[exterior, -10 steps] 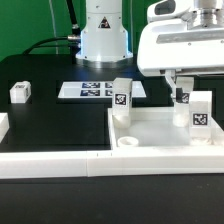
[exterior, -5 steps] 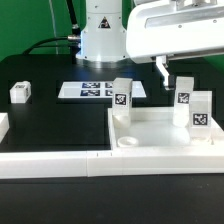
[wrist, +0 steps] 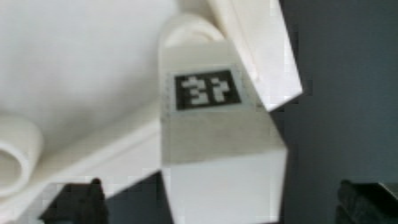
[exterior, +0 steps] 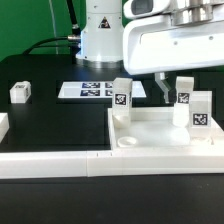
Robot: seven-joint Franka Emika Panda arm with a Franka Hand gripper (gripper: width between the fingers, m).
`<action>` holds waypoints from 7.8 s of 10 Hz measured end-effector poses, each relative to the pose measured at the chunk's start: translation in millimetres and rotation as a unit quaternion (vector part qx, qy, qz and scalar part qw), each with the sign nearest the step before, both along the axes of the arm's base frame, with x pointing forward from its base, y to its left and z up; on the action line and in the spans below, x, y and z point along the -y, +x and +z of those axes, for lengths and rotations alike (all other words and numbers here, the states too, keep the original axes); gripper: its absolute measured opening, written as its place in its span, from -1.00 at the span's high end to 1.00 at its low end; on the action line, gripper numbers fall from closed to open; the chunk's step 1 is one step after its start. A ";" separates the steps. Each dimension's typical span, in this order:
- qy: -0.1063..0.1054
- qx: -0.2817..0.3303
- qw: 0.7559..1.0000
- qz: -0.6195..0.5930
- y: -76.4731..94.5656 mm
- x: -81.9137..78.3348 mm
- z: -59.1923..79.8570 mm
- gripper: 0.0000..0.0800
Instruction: Assemble square table
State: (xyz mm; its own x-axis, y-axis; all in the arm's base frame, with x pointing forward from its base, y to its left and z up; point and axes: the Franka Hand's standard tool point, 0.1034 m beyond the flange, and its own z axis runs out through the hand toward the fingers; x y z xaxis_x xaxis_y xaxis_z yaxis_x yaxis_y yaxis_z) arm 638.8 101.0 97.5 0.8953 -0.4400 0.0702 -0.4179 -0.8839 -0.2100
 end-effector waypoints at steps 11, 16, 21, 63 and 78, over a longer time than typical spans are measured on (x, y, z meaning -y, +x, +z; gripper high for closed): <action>0.037 -0.136 0.974 -0.178 -5.7 14.5 -2.5 0.28; 0.066 -0.147 0.852 -0.499 -7.5 3.9 -3.6 0.27; 0.088 -0.147 0.710 -0.683 -5.5 -21.3 -2.4 0.27; -0.045 -0.089 0.929 -0.357 -18.3 -24.8 -21.7 -0.62; -0.004 -0.060 0.873 -0.484 -11.3 -20.0 -25.0 0.28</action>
Offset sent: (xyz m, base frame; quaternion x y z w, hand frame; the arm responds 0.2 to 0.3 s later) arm 0.0000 0.0000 0.0000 0.0000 -0.1296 0.0000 0.9916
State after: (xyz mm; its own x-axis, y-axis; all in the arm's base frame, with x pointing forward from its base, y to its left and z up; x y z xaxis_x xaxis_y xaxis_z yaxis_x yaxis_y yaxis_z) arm 627.5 121.0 72.5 0.1063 -0.9943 0.0083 -0.9884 -0.1066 -0.1079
